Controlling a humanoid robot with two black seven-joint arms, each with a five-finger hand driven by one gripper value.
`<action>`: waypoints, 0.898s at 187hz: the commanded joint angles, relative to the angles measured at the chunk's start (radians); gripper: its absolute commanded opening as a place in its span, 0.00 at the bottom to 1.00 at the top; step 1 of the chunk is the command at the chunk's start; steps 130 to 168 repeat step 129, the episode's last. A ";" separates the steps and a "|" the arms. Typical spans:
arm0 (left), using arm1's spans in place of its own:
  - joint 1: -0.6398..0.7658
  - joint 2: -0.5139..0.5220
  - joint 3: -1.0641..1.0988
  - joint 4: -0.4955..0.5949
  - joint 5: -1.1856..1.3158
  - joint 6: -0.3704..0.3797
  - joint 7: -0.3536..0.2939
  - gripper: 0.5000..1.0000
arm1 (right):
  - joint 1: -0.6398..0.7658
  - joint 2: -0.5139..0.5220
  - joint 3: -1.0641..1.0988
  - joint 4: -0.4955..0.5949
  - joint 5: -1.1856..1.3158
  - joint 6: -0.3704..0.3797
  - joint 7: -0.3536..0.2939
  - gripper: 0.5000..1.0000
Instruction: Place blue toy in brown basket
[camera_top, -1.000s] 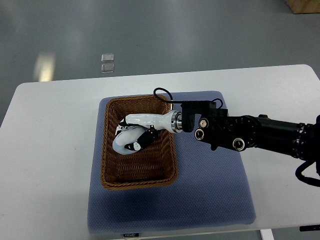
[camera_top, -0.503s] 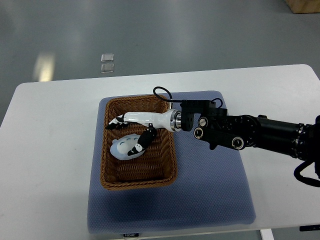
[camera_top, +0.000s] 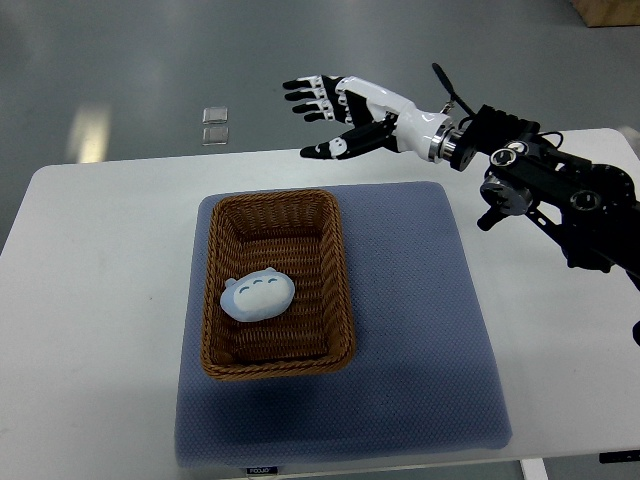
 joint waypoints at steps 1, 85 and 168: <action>0.000 0.000 0.000 0.000 0.002 0.000 0.000 1.00 | -0.095 0.002 0.137 -0.001 0.118 0.013 -0.001 0.81; 0.000 0.000 0.002 -0.002 0.002 0.000 0.000 1.00 | -0.294 0.121 0.284 -0.076 0.452 -0.002 0.001 0.82; 0.000 0.000 0.002 -0.003 0.002 -0.001 0.000 1.00 | -0.294 0.157 0.284 -0.181 0.452 0.001 0.002 0.82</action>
